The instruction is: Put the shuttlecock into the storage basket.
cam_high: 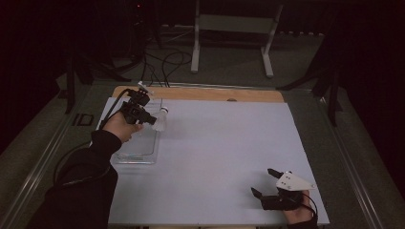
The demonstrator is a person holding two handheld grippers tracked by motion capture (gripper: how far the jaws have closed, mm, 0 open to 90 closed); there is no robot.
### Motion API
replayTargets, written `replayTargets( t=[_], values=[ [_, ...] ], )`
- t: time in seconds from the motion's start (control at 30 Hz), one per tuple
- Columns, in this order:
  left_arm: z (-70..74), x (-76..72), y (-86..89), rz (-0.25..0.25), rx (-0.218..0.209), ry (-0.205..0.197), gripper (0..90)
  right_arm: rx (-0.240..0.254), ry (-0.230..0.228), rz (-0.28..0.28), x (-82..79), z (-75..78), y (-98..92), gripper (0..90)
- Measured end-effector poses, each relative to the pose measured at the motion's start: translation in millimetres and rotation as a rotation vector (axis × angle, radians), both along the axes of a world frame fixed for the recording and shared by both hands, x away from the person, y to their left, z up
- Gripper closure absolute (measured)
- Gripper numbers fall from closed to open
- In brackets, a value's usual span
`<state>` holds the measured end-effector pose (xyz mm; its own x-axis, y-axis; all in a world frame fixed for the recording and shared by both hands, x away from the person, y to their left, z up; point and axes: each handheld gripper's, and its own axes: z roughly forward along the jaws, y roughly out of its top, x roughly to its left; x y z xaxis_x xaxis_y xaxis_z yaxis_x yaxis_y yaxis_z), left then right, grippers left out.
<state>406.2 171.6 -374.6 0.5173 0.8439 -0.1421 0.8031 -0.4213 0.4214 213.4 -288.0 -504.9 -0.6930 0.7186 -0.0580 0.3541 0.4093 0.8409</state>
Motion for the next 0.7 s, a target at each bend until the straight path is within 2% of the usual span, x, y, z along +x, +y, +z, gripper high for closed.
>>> replayTargets(
  t=[0.37, 0.7],
  values=[
    [2.5, 2.2, 17.0, 0.054, -0.007, -0.011, 90.0, -0.002, 0.003, 0.003, 0.3, -0.5, 0.6, 10.1],
    [-0.9, 4.6, 29.0, 0.106, -0.011, -0.018, 90.0, -0.002, 0.004, 0.004, 0.4, -0.6, 0.8, 10.0]
  ],
)
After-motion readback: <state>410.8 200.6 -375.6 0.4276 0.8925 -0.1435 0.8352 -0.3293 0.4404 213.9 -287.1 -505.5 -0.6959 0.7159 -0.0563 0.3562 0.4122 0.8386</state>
